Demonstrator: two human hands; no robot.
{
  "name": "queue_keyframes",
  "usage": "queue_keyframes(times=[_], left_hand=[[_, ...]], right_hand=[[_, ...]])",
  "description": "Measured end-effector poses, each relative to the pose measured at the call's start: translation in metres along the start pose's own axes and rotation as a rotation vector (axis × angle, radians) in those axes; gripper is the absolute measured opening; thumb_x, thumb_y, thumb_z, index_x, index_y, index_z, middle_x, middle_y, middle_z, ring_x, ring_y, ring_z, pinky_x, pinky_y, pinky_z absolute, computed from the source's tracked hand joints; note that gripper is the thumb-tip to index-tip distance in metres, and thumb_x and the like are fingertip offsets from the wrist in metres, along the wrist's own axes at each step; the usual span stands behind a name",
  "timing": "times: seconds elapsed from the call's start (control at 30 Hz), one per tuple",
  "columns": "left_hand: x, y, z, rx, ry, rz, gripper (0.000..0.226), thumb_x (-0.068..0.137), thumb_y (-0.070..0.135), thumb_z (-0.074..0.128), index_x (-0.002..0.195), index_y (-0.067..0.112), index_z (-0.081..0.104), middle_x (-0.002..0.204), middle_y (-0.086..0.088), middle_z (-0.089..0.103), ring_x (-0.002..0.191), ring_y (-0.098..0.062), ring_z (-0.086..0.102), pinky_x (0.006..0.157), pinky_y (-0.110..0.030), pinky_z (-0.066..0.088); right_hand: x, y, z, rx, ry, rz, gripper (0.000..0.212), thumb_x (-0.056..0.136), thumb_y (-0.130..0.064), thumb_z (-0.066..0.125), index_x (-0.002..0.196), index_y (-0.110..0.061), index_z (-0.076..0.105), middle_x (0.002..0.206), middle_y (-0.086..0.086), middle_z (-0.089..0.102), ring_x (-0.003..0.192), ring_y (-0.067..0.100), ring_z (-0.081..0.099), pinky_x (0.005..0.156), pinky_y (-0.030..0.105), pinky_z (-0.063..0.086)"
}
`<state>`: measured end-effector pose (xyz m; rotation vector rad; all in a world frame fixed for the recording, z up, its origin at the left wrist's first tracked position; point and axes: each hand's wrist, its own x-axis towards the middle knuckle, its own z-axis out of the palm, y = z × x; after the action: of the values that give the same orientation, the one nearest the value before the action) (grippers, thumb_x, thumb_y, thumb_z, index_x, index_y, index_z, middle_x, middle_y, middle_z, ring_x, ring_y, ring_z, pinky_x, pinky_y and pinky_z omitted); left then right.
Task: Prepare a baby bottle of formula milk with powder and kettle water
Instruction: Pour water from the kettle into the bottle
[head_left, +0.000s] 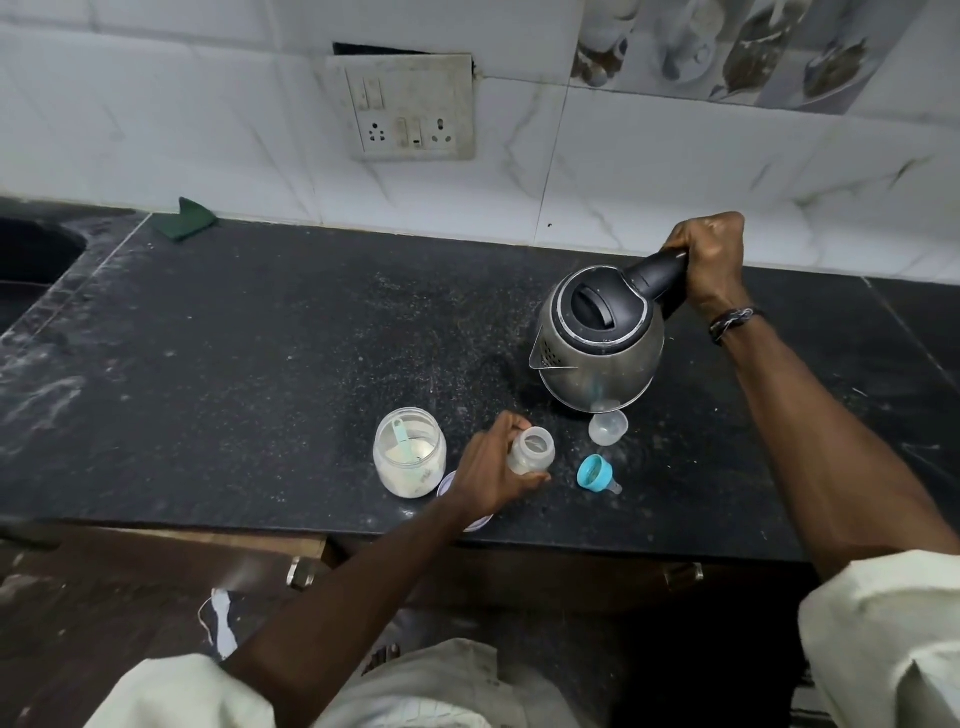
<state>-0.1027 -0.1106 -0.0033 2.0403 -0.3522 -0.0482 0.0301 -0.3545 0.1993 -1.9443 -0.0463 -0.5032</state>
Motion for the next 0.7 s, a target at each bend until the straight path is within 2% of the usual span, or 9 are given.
queue_keyframes(times=[0.1,0.23,0.27,0.3,0.37,0.53,0.7], left_hand=[[0.0,-0.001,0.001,-0.011,0.0,-0.005,0.057,0.063,0.034,0.09,0.105,0.024,0.051,0.093,0.009,0.073,0.083,-0.006,0.068,0.074,-0.027,0.051],[-0.001,-0.001,0.001,-0.002,0.001,0.002,0.057,0.063,0.038,0.089,0.104,0.028,0.05,0.091,0.012,0.072,0.082,-0.002,0.065,0.069,-0.011,0.041],[0.0,-0.001,0.001,-0.001,0.001,0.006,0.057,0.063,0.038,0.089,0.104,0.028,0.05,0.091,0.013,0.072,0.081,-0.001,0.065,0.069,-0.009,0.039],[-0.001,-0.002,0.001,-0.003,0.003,0.007,0.057,0.062,0.038,0.089,0.103,0.028,0.05,0.09,0.013,0.072,0.081,-0.001,0.065,0.068,-0.007,0.038],[-0.001,-0.001,0.001,-0.007,0.004,0.008,0.057,0.062,0.04,0.088,0.102,0.029,0.05,0.09,0.015,0.071,0.081,0.001,0.064,0.068,-0.006,0.037],[0.0,-0.002,0.001,-0.012,0.006,0.01,0.057,0.063,0.042,0.088,0.103,0.03,0.05,0.091,0.015,0.071,0.083,0.002,0.065,0.069,-0.002,0.035],[-0.001,-0.003,0.002,-0.013,0.005,0.005,0.057,0.063,0.04,0.089,0.103,0.028,0.051,0.091,0.014,0.072,0.084,0.0,0.067,0.07,-0.006,0.038]], right_hand=[[0.0,0.002,0.003,-0.038,-0.03,-0.005,0.023,0.064,-0.014,0.047,0.051,0.0,0.059,0.035,-0.011,0.049,0.041,0.005,0.04,0.046,0.023,0.027],[-0.001,0.002,0.008,-0.074,-0.071,-0.035,0.022,0.064,-0.016,0.047,0.052,-0.003,0.061,0.035,-0.01,0.048,0.041,0.005,0.039,0.047,0.023,0.026],[-0.001,0.002,0.01,-0.074,-0.082,-0.041,0.024,0.063,-0.016,0.047,0.053,-0.001,0.062,0.039,-0.004,0.049,0.044,0.011,0.04,0.048,0.024,0.026],[-0.001,0.003,0.011,-0.075,-0.091,-0.047,0.027,0.063,-0.016,0.046,0.055,0.003,0.063,0.043,0.008,0.049,0.047,0.018,0.041,0.05,0.025,0.026],[0.0,0.005,0.012,-0.08,-0.108,-0.057,0.031,0.064,-0.015,0.046,0.056,0.01,0.062,0.053,0.015,0.051,0.054,0.021,0.041,0.053,0.029,0.027],[0.0,0.005,0.013,-0.104,-0.155,-0.085,0.033,0.064,-0.014,0.046,0.055,0.014,0.06,0.055,0.034,0.056,0.054,0.024,0.043,0.048,0.04,0.034],[0.001,0.002,0.016,-0.116,-0.189,-0.104,0.034,0.064,-0.015,0.046,0.055,0.013,0.062,0.056,0.036,0.057,0.053,0.024,0.043,0.05,0.038,0.033]])
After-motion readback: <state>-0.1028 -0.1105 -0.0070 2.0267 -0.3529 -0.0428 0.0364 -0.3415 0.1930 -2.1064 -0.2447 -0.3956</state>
